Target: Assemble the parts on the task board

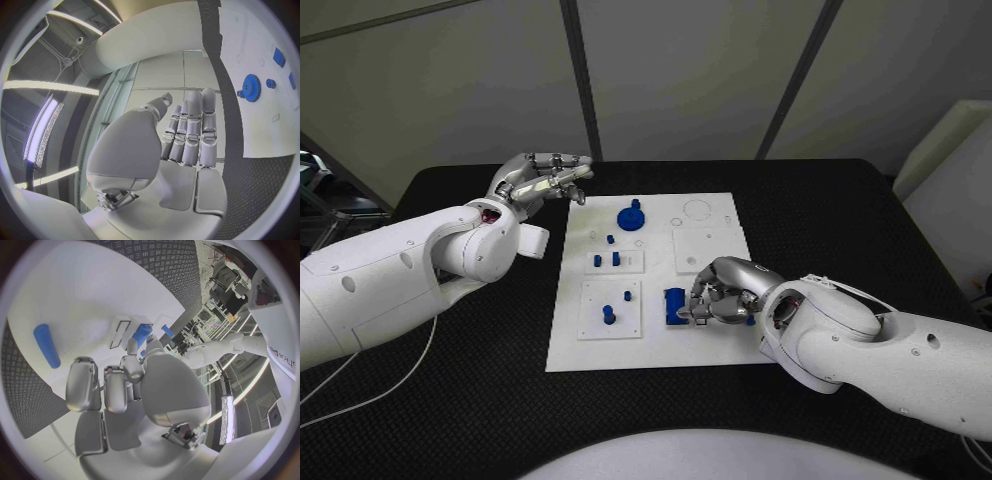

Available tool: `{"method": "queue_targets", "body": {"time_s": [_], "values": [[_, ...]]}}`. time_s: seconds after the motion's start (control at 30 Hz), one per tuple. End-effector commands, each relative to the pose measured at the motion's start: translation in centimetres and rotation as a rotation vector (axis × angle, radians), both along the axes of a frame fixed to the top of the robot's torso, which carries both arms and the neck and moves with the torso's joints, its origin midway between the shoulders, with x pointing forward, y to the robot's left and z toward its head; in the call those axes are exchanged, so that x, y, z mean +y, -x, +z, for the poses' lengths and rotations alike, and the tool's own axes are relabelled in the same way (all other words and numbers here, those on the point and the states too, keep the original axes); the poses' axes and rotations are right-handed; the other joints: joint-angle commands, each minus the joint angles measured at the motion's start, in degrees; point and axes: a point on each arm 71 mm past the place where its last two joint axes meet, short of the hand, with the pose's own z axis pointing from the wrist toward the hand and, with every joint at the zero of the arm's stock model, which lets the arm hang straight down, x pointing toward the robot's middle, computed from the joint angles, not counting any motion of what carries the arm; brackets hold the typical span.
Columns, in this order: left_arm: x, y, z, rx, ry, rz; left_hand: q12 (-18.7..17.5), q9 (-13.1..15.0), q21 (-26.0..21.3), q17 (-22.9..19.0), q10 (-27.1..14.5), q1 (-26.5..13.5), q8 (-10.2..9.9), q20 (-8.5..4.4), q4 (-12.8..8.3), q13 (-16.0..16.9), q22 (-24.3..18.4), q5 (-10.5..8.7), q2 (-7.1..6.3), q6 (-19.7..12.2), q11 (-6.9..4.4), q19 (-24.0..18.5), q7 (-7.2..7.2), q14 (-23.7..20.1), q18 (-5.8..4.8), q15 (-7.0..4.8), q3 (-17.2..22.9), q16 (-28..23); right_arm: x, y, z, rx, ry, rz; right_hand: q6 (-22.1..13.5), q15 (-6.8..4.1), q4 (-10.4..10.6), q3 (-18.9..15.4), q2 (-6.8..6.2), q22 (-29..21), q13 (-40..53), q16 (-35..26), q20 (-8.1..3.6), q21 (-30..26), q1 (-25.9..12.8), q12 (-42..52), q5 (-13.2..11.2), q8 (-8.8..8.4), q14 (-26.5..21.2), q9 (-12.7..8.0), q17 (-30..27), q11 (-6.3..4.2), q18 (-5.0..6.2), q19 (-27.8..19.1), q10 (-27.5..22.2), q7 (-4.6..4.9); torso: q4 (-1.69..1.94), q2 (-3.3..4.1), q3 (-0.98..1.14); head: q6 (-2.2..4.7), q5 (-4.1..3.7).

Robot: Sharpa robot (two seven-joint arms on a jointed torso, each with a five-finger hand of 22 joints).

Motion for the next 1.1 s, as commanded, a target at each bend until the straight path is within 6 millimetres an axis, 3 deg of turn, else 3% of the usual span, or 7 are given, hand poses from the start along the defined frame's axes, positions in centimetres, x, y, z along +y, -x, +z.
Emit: {"method": "queue_targets", "body": {"time_s": [0.03,0.17,0.27,0.37,0.5,0.7,1.1], "values": [[-0.1,0.0,0.1,-0.005,0.008,-0.012,0.28,-0.09,-0.29,-0.08,-0.36,-0.07,-0.28,0.19,0.02,-0.06,-0.06,0.24,0.42,-0.23,-0.12,0.13,0.29,-0.41,-1.42,0.18,-0.21,-0.26,-0.2,0.1,0.6,-0.048,-0.031,-0.007,0.09,-0.27,-0.12,-0.42,0.18,-0.08,-0.25,0.15,-0.19,0.22,0.06,-0.2,1.18,0.29,3.97,0.16,4.2,-0.14,-0.6,0.16,0.14,-0.34,-0.03,0.0,0.02,0.15,0.05],[0.0,0.0,0.1,-0.005,0.007,-0.009,0.29,-0.09,-0.32,-0.09,-0.38,-0.07,-0.27,0.19,0.02,-0.07,-0.08,0.25,0.47,-0.24,-0.11,0.13,0.29,-0.41,-1.42,0.19,-0.21,-0.26,-1.4,0.3,0.9,-0.022,-0.071,-0.034,-0.45,-0.21,0.5,-1.14,0.35,-0.29,-1.08,-0.03,-0.17,0.05,-0.12,-1.27,3.4,0.04,3.9,0.26,4.02,-0.03,-0.56,0.03,-0.5,-0.2,-0.23,-0.1,0.02,0.23,0.08],[0.1,0.1,0.2,-0.005,0.006,-0.008,0.3,-0.08,-0.35,-0.11,-0.41,-0.02,-0.25,0.19,0.0,-0.07,-0.11,0.26,0.55,-0.22,-0.11,0.14,0.29,-0.43,-1.41,0.19,-0.18,-0.26,-2.6,0.2,1.6,-0.019,-0.078,-0.039,-1.83,0.2,1.92,-2.1,0.61,-2.35,-3.24,-1.32,0.07,-1.21,-1.5,-3.79,2.8,-1.31,3.39,-0.22,2.06,0.5,-0.2,-0.92,-2.08,0.44,-0.19,-0.11,-0.06,0.4,-0.31],[0.2,0.1,0.2,-0.008,0.007,-0.01,0.32,-0.07,-0.39,-0.12,-0.45,-0.02,-0.24,0.2,-0.02,-0.07,-0.14,0.25,0.52,-0.21,-0.1,0.14,0.29,-0.44,-1.42,0.2,-0.24,-0.27,-4.5,0.2,2.1,-0.022,-0.063,-0.056,-3.45,0.97,2.78,-2.77,1.21,-5.51,-5.73,-3.24,0.8,-3.43,-0.48,-6.97,1.94,-4.84,2.74,-1.63,-0.33,1.45,0.36,-2.43,-3.9,1.57,-0.31,-0.05,-0.03,1.21,-0.71],[0.2,0.2,0.2,-0.009,0.007,-0.01,0.4,-0.05,-0.55,-0.17,-0.54,-0.44,-0.22,0.27,0.15,-0.07,-0.26,0.19,0.27,-0.24,-0.07,0.15,0.31,-0.47,-1.44,0.27,-0.65,-0.27,-6.9,-0.1,2.2,-0.04,-0.012,-0.084,-3.63,1.63,2.41,-2.77,2.17,-5.8,-6.11,-3.62,1.45,-3.83,2.47,-7.76,2.17,-9.37,2.81,-3.66,-0.39,2.2,0.4,-2.37,-3.86,2.6,-0.44,-0.12,-0.1,1.43,-1.16],[0.0,0.2,0.2,-0.008,0.008,-0.013,0.44,-0.05,-0.59,-0.18,-0.54,-0.48,-0.21,0.28,0.18,-0.06,-0.3,0.2,0.29,-0.24,-0.07,0.16,0.3,-0.46,-1.44,0.27,-0.71,-0.26,-8.4,0.0,2.5,-0.09,0.067,-0.093,-1.38,1.56,2.64,-3.44,2.3,-5.72,-5.84,-3.63,1.5,-3.89,3.4,-7.69,2.21,-10.88,2.93,-4.34,-0.09,2.08,0.42,-2.16,-3.33,2.31,-0.56,-0.11,0.18,1.36,-1.74],[0.0,0.1,0.2,-0.008,0.008,-0.013,0.44,-0.05,-0.59,-0.18,-0.54,-0.48,-0.21,0.28,0.18,-0.06,-0.3,0.2,0.29,-0.24,-0.07,0.16,0.3,-0.46,-1.44,0.27,-0.71,-0.26,-9.4,-0.6,1.7,-0.088,0.207,-0.102,1.22,1.25,2.56,-4.1,2.24,-6.61,-6.85,-4.43,1.25,-4.59,4.66,-9.22,3.57,-11.84,2.75,-4.67,-0.83,1.67,0.57,-2.36,-3.72,1.82,-0.62,-0.11,0.17,1.0,-2.17]]}}
